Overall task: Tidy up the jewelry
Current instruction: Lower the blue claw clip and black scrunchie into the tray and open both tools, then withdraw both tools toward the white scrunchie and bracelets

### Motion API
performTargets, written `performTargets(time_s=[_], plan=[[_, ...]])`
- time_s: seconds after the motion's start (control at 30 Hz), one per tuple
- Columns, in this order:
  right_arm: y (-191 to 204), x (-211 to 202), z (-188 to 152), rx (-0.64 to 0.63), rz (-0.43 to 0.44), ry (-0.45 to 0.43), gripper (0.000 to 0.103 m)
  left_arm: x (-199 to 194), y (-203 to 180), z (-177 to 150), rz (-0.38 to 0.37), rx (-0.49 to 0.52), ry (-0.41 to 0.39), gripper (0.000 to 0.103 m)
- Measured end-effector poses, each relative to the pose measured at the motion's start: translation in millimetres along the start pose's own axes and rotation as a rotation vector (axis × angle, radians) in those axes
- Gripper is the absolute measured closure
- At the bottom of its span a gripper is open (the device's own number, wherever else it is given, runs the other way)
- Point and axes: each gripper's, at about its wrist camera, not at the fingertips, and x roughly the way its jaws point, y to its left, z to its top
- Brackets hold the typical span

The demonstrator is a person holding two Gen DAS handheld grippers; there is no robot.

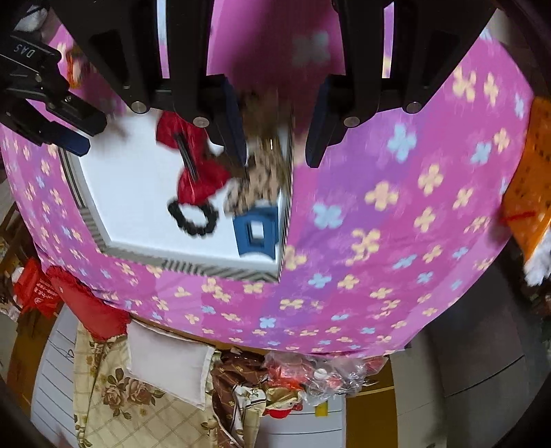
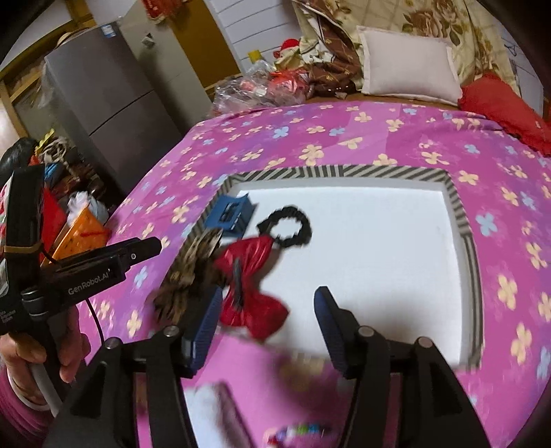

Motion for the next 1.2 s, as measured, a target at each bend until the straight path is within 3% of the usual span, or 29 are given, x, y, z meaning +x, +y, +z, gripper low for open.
performTargets(time_s=[0.23,0.53,1.2], plan=[[5,-36,-45,0.003,0.005,-0.016,0.042,-33,-6,-47,0.04,0.007,-0.018,0.065],[6,-73,-88,0.005,-0.027,-0.05,0.041,-49,-19,-84,0.048,0.004,-0.022,0.065],[0,-92,-116,-0.006,-0.064,-0.069,0.038,-65,-42,-109,0.072,0.029,-0.047,0.065]])
